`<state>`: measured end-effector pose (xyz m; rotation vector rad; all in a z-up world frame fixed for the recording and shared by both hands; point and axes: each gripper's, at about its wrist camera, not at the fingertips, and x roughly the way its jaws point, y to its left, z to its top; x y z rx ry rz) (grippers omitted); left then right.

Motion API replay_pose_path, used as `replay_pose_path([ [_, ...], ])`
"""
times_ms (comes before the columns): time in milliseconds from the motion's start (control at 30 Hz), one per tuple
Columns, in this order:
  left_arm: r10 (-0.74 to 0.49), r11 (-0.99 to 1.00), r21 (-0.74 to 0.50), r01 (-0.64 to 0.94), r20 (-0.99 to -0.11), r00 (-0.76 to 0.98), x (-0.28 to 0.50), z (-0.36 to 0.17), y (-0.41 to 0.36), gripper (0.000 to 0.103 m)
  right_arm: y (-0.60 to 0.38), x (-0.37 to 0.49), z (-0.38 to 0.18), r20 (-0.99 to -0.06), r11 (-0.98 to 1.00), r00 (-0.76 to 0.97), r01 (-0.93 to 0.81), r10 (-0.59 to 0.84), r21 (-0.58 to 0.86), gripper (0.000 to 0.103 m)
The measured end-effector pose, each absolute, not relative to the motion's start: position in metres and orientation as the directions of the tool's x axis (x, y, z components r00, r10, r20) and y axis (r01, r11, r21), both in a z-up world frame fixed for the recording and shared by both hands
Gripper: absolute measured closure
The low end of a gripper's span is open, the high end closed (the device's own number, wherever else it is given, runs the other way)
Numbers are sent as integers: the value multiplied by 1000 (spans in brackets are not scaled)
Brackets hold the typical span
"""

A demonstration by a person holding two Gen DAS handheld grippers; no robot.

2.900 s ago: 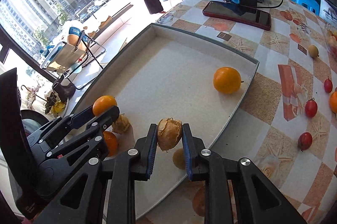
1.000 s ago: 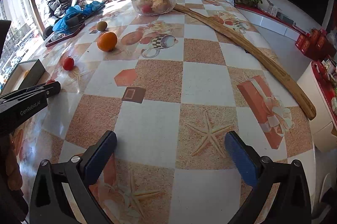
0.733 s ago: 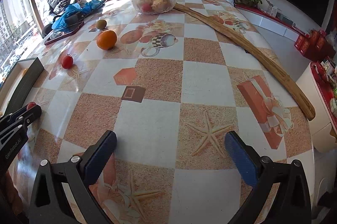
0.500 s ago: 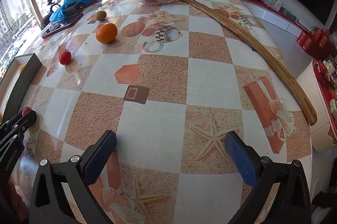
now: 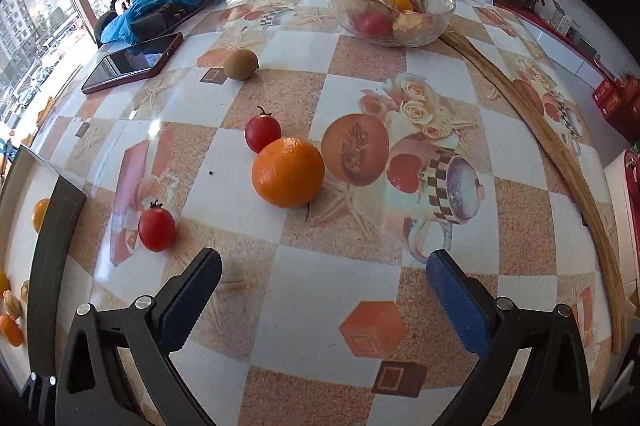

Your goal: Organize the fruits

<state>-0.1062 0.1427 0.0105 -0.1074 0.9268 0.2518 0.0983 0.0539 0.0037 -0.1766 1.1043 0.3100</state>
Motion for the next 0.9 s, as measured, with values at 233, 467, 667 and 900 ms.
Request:
replay_pose_path([
  [233, 189, 963, 31, -269, -789, 584, -108, 10, 139, 78, 71, 119, 3, -875, 943, 451, -333, 178, 20, 3],
  [467, 200, 962, 41, -272, -784, 588, -109, 10, 137, 78, 81, 113, 8, -842, 924, 500, -382, 202, -5, 66],
  [667, 171, 966, 13, -260, -785, 596, -111, 9, 139, 66, 60, 86, 8, -842, 913, 495, -408, 216, -6, 66],
  [900, 178, 964, 20, -264, -786, 592, -112, 10, 135, 62, -3, 17, 9, -843, 922, 500, -387, 200, -11, 66],
])
